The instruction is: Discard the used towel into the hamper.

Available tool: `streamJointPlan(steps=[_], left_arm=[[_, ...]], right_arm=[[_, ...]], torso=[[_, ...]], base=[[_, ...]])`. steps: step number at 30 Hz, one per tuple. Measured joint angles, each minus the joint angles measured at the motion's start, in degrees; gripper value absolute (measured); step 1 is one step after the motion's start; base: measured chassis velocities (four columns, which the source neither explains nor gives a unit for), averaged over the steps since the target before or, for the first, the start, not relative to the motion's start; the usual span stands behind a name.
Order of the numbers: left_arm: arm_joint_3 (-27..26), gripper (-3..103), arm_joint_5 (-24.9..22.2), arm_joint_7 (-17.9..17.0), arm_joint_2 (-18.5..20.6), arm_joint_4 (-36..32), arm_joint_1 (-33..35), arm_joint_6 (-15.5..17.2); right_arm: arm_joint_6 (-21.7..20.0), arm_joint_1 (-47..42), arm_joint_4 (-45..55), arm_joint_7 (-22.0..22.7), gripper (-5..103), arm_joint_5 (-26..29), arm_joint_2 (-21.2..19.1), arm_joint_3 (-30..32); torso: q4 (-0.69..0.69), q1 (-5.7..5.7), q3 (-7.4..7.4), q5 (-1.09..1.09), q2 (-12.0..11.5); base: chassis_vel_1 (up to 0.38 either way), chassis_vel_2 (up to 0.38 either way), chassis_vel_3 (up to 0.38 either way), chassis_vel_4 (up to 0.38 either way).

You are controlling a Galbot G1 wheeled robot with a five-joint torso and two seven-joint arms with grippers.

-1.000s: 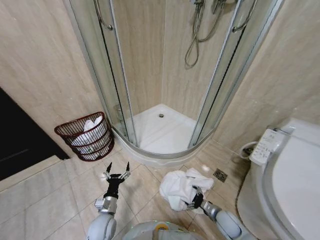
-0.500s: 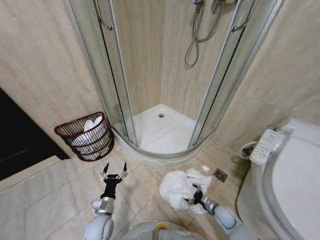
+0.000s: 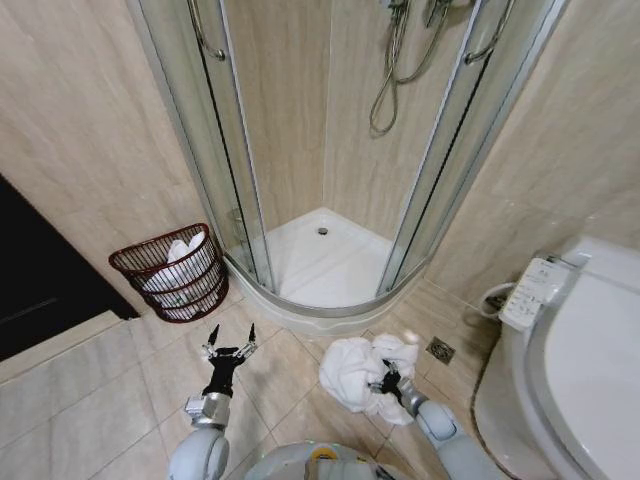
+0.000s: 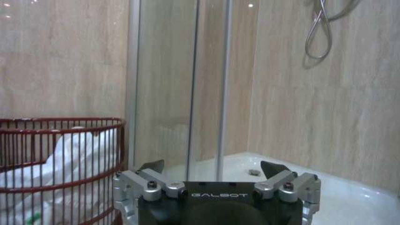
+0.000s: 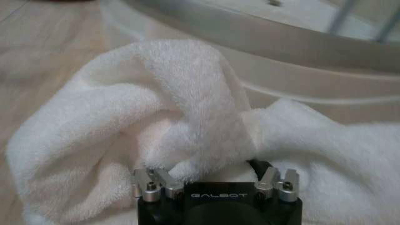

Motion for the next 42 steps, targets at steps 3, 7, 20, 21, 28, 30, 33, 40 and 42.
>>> streamJointPlan(steps=[3, 7, 20, 21, 28, 30, 33, 40, 42], left_arm=[[0.41, 100, 0.17, 0.12, -0.07, 0.75, -1.18, -0.5], [0.31, 100, 0.86, 0.12, -0.17, 3.54, -2.68, -3.8], [-0.33, 100, 4.82, -3.33, -2.31, 9.98, -5.04, -8.6], [-0.42, 100, 5.24, -3.59, -2.95, 10.0, -4.91, -8.89], [-0.07, 100, 6.65, -3.85, -4.98, 9.15, -4.75, -8.74], [0.1, 100, 6.39, -3.93, -4.9, 9.01, -5.17, -8.15], [0.13, 100, 6.11, -4.01, -4.0, 9.3, -5.51, -7.99], [-0.84, 100, 3.36, -4.38, -1.61, 8.55, -5.78, -7.47], [-0.89, 100, 1.93, -4.64, -0.8, 7.49, -5.95, -6.54]], right_arm=[[-0.44, 0.36, -0.35, 0.15, 74, 3.27, -0.16, 1.24], [-3.55, 1.19, 0.7, 1.03, 62, 7.16, -0.86, 3.18], [-5.63, 2.48, 3.28, 3.73, 27, 12.55, -2.87, 1.49], [-5.68, 2.4, 3.66, 3.85, 23, 12.67, -2.87, 1.27], [-5.04, 2.0, 4.36, 3.84, 10, 14.11, -3.41, 1.08], [-4.51, 1.89, 4.5, 3.7, 8, 15.01, -3.54, 1.54], [-4.12, 1.6, 4.99, 3.7, 8, 15.71, -3.55, 2.0], [-3.56, 0.21, 6.39, 3.76, 8, 16.5, -2.98, 3.33], [-2.87, -0.3, 7.13, 4.29, 8, 16.36, -2.04, 4.24]], torso=[[0.0, 0.0, 0.0, -0.01, 0.0], [-0.01, 0.0, 0.0, -0.04, 0.0], [0.0, 0.0, 0.0, -0.01, 0.0], [0.0, 0.0, 0.0, -0.02, 0.0], [0.0, 0.0, 0.0, -0.03, 0.0], [-0.01, 0.0, 0.0, -0.03, 0.0], [-0.01, 0.0, 0.0, -0.03, 0.0], [-0.01, 0.0, 0.0, -0.04, 0.0], [0.0, 0.0, 0.0, -0.02, 0.0]], base=[[0.0, 0.0, 0.0, 0.0], [0.0, 0.0, 0.0, 0.0], [0.0, 0.0, 0.0, 0.0], [0.0, 0.0, 0.0, 0.0], [0.0, 0.0, 0.0, 0.0], [0.0, 0.0, 0.0, 0.0], [0.0, 0.0, 0.0, 0.0], [0.0, 0.0, 0.0, 0.0], [0.0, 0.0, 0.0, 0.0]])
